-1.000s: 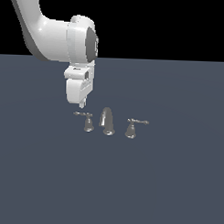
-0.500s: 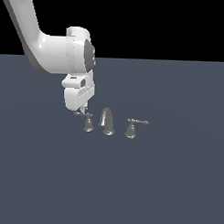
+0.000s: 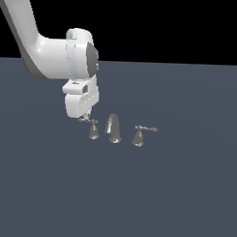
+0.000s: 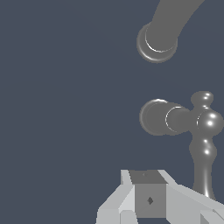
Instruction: Turn on the faucet by rotating a designated handle.
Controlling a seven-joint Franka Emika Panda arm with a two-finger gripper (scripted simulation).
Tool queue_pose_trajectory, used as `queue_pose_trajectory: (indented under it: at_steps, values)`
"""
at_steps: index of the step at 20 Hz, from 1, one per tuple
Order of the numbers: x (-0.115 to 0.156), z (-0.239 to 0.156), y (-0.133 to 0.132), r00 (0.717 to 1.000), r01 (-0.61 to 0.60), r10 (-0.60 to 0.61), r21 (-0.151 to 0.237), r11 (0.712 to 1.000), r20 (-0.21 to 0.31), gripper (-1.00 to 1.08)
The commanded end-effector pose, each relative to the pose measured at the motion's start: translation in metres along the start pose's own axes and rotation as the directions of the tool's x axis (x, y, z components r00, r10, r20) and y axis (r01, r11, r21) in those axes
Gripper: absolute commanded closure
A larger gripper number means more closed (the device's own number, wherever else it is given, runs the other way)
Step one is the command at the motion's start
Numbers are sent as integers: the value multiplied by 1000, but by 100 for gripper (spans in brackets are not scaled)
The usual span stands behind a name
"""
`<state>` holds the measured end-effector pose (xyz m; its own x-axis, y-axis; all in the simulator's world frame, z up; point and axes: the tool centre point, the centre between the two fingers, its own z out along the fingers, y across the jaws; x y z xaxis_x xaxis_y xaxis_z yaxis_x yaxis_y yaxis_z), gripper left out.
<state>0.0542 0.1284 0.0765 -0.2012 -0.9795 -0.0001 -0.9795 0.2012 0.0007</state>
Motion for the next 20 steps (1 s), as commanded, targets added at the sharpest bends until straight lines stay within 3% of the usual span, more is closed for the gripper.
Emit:
queue_pose_trajectory:
  at_steps: [1,8,9,20]
  values:
    - [-4,0,8,1000,1,-1,0,1000,0,108]
    - [-15,0,28,1000,0,0,1,1000,0,108]
    - [-7,0,20,1000,-9,9,9,1000,-5,108]
    - [-3,0,54,1000,-3,3,3,1000,-2,108]
